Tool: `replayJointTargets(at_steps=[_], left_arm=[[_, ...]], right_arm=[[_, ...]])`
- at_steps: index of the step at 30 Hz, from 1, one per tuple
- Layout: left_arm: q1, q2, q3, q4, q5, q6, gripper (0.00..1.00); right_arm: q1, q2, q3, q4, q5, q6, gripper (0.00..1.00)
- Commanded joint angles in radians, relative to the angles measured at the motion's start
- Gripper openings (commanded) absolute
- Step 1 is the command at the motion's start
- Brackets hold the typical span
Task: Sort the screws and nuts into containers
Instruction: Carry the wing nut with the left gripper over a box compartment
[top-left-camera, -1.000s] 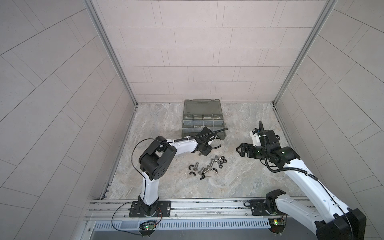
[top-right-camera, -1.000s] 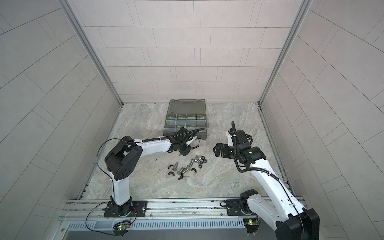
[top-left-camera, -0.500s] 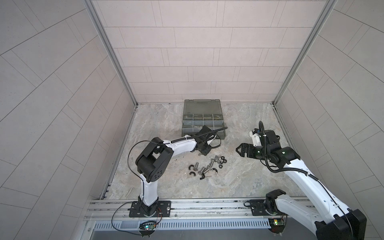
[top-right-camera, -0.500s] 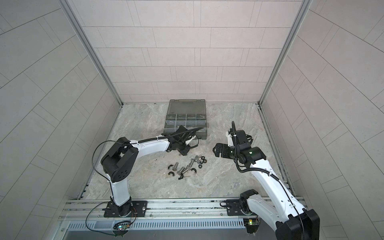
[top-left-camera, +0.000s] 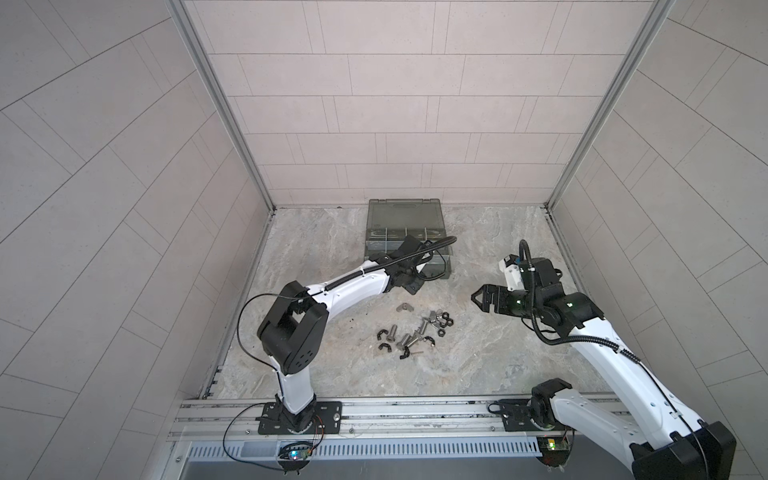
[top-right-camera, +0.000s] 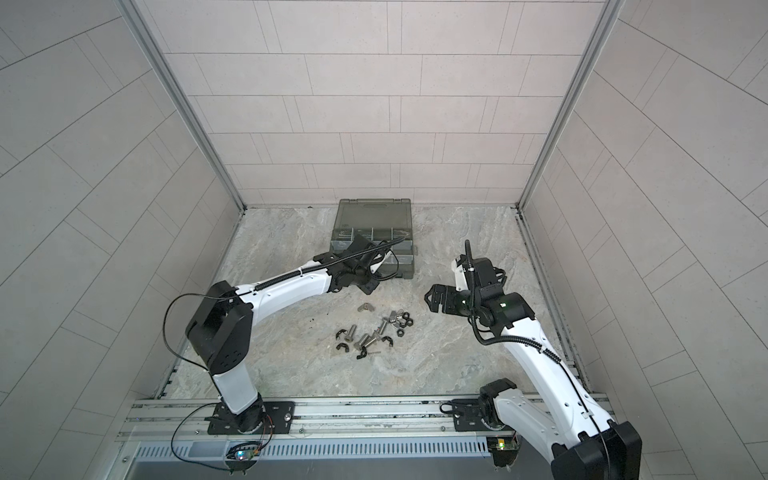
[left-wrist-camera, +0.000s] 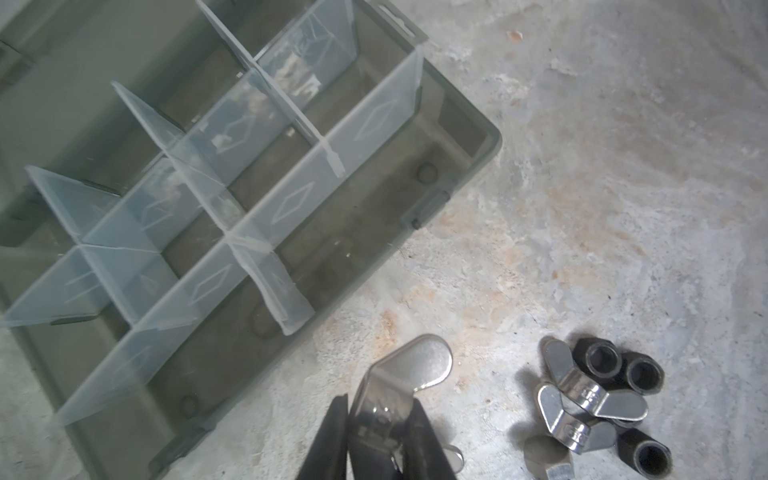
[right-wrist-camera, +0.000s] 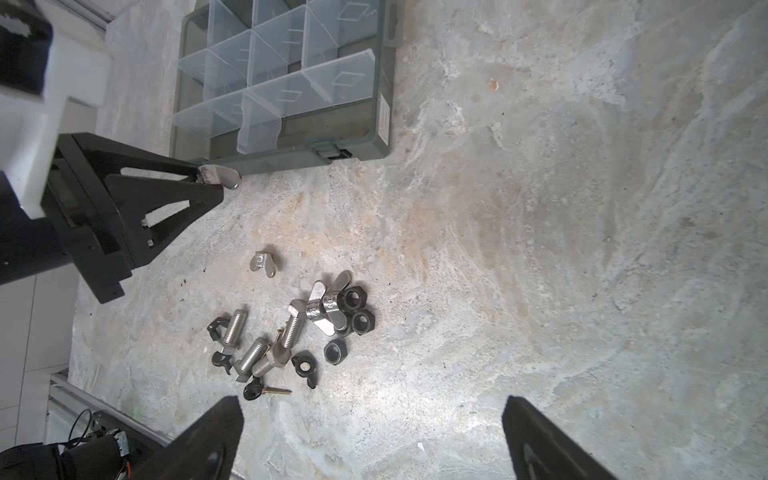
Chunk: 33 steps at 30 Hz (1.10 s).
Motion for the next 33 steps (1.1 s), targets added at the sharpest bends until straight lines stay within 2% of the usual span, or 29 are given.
replayJointTargets(at_steps=[1,8,16,23,33], left_arm=[[0.037,-0.020,0.064,-0.040,-0.059,-0.011,0.02],[0.178,0.019,0.126,-0.039,-0.030,-0.074,0.02],[0.358,0.072,0.128,0.039,0.065,-0.155,0.03],[0.403,0.159,0.181,0.060,0.089,-0.163,0.03],[0.407,0.267,0.289,-0.026,0.119,-0.158,0.04]], right_arm=[[-0.005,0.019,0.050,-0.011,-0.014,-0.007,0.99],[-0.006,0.048,0.065,0.000,-0.006,-0.009,0.99],[-0.005,0.073,0.074,0.011,-0.019,-0.007,0.99],[-0.006,0.106,0.086,0.011,-0.008,-0.016,0.99],[-0.006,0.137,0.095,0.014,0.012,-0.018,0.99]])
